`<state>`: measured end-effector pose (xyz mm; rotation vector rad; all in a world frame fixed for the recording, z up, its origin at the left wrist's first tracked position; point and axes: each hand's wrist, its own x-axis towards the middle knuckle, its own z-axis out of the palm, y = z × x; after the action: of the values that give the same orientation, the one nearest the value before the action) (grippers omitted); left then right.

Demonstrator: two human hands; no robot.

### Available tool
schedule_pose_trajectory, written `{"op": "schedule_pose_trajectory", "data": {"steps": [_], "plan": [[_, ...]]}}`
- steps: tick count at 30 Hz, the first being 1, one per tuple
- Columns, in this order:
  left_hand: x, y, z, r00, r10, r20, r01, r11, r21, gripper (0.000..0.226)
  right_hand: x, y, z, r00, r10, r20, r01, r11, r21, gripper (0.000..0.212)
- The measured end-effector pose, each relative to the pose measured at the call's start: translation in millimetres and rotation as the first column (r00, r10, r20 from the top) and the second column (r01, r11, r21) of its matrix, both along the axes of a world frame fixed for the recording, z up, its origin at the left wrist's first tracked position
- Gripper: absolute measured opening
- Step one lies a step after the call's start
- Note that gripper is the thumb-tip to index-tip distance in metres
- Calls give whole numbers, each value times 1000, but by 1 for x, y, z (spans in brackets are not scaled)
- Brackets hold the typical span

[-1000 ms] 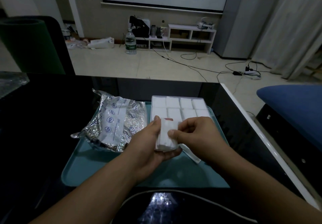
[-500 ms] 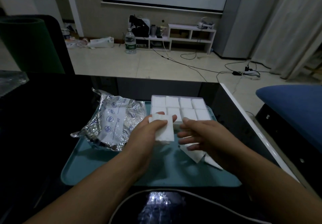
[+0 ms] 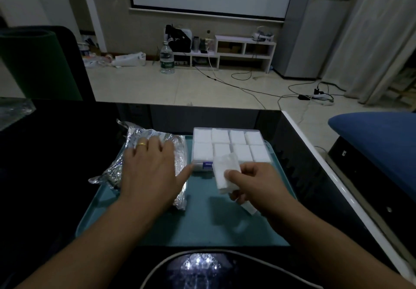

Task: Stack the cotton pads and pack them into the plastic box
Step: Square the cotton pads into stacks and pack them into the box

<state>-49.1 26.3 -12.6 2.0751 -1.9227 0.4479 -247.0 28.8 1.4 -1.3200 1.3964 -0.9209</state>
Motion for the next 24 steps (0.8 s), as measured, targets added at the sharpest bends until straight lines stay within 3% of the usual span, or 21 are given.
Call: {"op": "schedule_pose_trajectory", "data": {"steps": [2, 5, 7, 9, 13, 16, 21, 24], "plan": [[4, -2, -2, 983, 130, 126, -153, 970, 189, 80, 1, 0, -6, 1000, 13, -21, -13, 999, 29, 15], [3, -1, -12, 979, 141, 145, -180, 933, 313, 86, 8, 1, -14, 998, 55, -27, -54, 998, 37, 19], [2, -2, -18, 982, 138, 127, -174, 918, 355, 81, 13, 1, -17, 997, 73, -26, -72, 997, 39, 19], [4, -5, -22, 988, 135, 78, -154, 918, 366, 62, 15, 2, -20, 995, 89, -32, -88, 995, 40, 20], [19, -11, -23, 968, 130, -214, -59, 949, 310, 22, 16, 2, -23, 994, 101, -42, -99, 994, 46, 19], [24, -8, -18, 931, 103, -351, -25, 975, 220, 20, 17, 2, -20, 994, 112, -12, -111, 993, 45, 15], [20, 16, 12, 958, -31, -285, 38, 999, 18, 23, 31, 1, 3, 968, 128, 215, -138, 990, 33, 15], [22, 26, 15, 945, -101, -310, 85, 994, -64, 26, 49, -4, 16, 970, 128, 207, -133, 991, 13, 18]]}}
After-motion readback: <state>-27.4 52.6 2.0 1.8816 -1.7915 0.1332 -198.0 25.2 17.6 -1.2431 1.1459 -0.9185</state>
